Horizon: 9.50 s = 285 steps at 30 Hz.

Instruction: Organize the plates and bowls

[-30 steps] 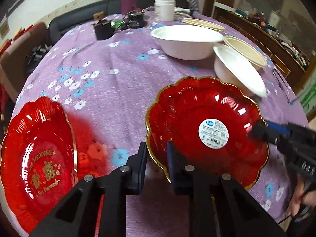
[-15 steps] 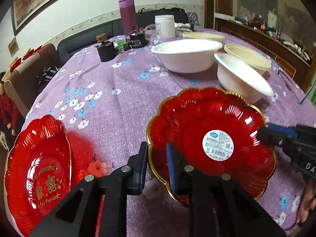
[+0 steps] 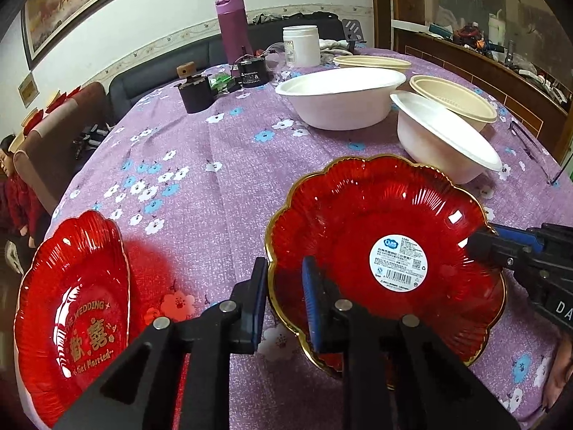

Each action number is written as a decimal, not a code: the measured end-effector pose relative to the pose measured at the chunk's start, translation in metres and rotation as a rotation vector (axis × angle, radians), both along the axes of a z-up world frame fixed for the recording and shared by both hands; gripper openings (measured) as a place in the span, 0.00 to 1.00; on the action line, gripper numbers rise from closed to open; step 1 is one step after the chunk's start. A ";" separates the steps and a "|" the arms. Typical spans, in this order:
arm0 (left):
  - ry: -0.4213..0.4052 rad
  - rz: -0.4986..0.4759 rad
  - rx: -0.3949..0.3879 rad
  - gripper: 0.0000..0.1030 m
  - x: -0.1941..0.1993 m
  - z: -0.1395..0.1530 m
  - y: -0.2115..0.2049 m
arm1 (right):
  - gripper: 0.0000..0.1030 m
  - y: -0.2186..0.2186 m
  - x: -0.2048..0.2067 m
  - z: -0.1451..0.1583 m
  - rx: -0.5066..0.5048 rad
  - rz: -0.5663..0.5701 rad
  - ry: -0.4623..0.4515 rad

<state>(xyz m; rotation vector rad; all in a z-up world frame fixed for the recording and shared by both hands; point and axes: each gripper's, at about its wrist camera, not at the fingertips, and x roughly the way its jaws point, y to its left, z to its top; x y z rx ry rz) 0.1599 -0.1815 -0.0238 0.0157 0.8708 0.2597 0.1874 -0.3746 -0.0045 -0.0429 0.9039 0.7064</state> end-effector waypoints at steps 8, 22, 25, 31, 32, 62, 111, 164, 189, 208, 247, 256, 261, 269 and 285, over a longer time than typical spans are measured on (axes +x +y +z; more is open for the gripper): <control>-0.032 0.018 0.015 0.18 -0.008 0.004 -0.003 | 0.18 -0.001 -0.006 0.004 -0.005 -0.001 -0.039; -0.056 0.022 0.021 0.18 -0.026 0.014 0.003 | 0.18 0.002 -0.022 0.014 0.003 0.004 -0.064; -0.067 0.030 0.015 0.18 -0.031 0.017 0.008 | 0.18 0.006 -0.025 0.018 0.001 0.011 -0.070; -0.090 0.052 -0.002 0.18 -0.041 0.028 0.021 | 0.18 0.020 -0.030 0.030 -0.009 0.033 -0.093; -0.094 0.056 -0.004 0.18 -0.044 0.030 0.023 | 0.19 0.023 -0.030 0.033 -0.010 0.040 -0.099; -0.179 0.324 -0.011 0.19 -0.122 0.059 0.129 | 0.19 0.157 -0.058 0.062 -0.019 0.302 -0.142; -0.050 0.446 -0.009 0.50 -0.141 0.021 0.183 | 0.35 0.254 -0.078 0.024 -0.165 0.467 -0.118; -0.017 -0.089 -0.049 0.56 0.045 0.073 -0.028 | 0.58 -0.069 0.078 0.046 0.218 -0.239 0.040; 0.069 -0.135 -0.168 0.12 0.086 0.035 -0.030 | 0.15 -0.054 0.079 0.021 0.231 -0.151 0.109; -0.026 -0.079 -0.104 0.44 0.010 0.036 0.007 | 0.34 0.004 0.025 0.028 0.099 0.020 0.039; -0.103 -0.044 0.066 0.15 -0.018 0.040 0.000 | 0.21 0.034 -0.005 0.037 0.004 0.061 -0.053; -0.115 -0.018 0.056 0.15 -0.022 0.044 0.011 | 0.21 0.042 -0.009 0.044 0.005 0.076 -0.063; -0.126 0.000 0.050 0.15 -0.029 0.049 0.018 | 0.21 0.050 -0.012 0.050 0.004 0.093 -0.075; -0.162 0.049 0.038 0.15 -0.048 0.062 0.037 | 0.21 0.070 -0.019 0.062 0.012 0.137 -0.096; -0.209 0.254 0.036 0.15 -0.117 0.077 0.116 | 0.22 0.164 -0.051 0.074 0.039 0.334 -0.069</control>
